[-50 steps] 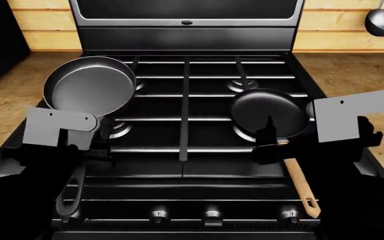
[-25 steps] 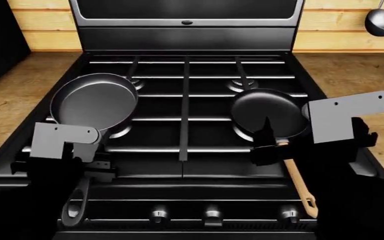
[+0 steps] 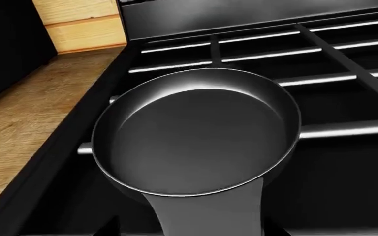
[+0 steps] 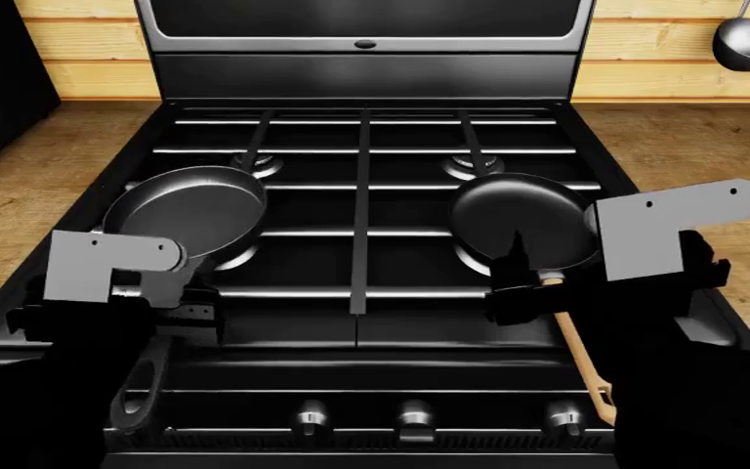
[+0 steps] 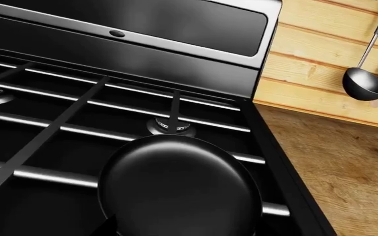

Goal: Place both pans onto different burners. Then place the celery and the fish on different pans.

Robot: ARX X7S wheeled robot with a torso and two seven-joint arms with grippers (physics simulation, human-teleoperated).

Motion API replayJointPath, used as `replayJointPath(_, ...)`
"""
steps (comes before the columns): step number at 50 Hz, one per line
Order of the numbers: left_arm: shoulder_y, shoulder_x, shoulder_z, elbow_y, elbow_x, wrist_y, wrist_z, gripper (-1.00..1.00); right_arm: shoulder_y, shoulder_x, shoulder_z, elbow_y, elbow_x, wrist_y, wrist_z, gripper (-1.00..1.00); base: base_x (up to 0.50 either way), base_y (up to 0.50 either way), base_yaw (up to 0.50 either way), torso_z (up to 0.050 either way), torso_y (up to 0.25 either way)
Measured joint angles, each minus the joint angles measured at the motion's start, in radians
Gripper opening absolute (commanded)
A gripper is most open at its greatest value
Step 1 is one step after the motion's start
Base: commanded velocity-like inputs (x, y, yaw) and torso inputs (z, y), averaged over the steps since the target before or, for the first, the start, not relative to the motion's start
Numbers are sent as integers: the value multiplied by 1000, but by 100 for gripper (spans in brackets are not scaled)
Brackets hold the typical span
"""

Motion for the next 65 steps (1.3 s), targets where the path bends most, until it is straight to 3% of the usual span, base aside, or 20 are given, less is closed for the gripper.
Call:
replayJointPath(10,-51,-15,-29,36,-45,-27,-34,100,0,0,-5,2,-3,-4,-1,100,0,0,0,0,0)
replayJointPath(26,-226,-52,-101,190,-241,-100,-165,100,2,3,-6,-9,2,-9,8,100,0,0,0,0,0)
replayJointPath(41,-199,-56,-144,276,-250,-64,-166,100,4,10,-10,-36,-13,-18,14,100,-349,0,0,0,0)
replayJointPath(50,-174,-60,-158,299,-243,-45,-160,100,-2,15,-13,-49,-30,-32,9,100,0,0,0,0,0)
replayJointPath(65,-157,-64,-165,313,-242,-29,-159,100,-16,18,1,-58,-26,-60,1,100,1,-500,0,0,0)
